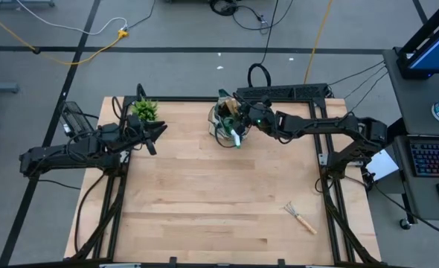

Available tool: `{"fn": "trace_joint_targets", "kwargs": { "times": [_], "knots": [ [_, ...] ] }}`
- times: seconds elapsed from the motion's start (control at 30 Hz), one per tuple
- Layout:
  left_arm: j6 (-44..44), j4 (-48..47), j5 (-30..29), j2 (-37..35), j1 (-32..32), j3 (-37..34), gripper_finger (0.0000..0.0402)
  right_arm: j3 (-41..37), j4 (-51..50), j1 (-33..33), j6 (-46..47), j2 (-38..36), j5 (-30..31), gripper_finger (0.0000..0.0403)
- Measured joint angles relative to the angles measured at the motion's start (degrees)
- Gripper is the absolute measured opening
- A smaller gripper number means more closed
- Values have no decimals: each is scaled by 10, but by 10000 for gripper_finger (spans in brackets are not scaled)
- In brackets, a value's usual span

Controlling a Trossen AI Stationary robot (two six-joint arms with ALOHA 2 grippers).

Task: Pick & Place Garden tools in Gardening bag
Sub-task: Put the green shear scissors into the gardening bag, then put the brown hand rake into the gardening bag

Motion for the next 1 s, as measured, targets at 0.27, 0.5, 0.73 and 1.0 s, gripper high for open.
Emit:
{"fn": "trace_joint_targets", "kwargs": {
  "times": [0.27,0.5,0.73,1.0],
  "knots": [
    [0,0,0,0,0,0,99,0,4,0,-44,-18,3,192],
    [0,0,0,0,0,0,99,0,0,0,-66,-52,3,238],
    [-1,0,5,0,0,0,99,0,-5,0,-75,-57,1,242],
    [-2,0,5,0,0,0,99,0,-18,17,-115,-85,0,242]
  ]
}}
